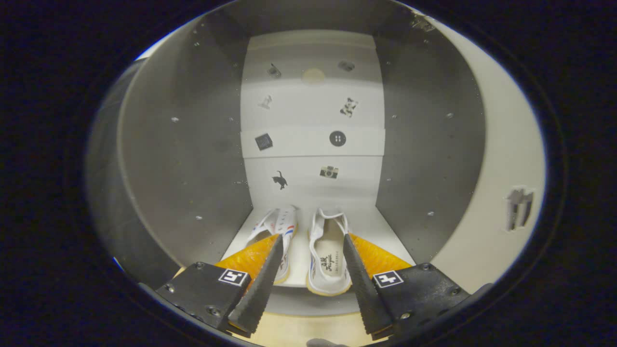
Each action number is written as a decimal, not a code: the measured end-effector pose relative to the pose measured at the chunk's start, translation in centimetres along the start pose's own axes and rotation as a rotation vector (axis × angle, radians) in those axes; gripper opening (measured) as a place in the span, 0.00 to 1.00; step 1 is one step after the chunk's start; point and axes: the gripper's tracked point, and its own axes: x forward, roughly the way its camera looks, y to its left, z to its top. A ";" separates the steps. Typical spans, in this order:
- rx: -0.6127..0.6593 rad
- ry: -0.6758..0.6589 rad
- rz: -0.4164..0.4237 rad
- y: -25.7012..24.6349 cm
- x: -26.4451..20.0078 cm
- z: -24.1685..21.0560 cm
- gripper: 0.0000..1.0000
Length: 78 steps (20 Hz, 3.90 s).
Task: Open the shoe cabinet door, grab the shoes and put them into the shoe cabinet, then close the shoe cabinet door.
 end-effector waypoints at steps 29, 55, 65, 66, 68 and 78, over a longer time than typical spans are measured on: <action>0.095 -0.217 -0.183 -27.2 -43.2 -3.5 0.99; -0.021 -0.124 0.257 -21.9 -30.9 -1.8 0.95; 0.027 -0.116 0.255 -10.9 -28.7 -1.8 0.95; 0.018 -0.113 0.259 -9.3 -28.4 -1.9 0.95; 0.030 -0.113 0.273 -6.6 -27.7 -2.1 0.95; 0.038 -0.122 0.194 -1.7 -29.3 -1.4 0.99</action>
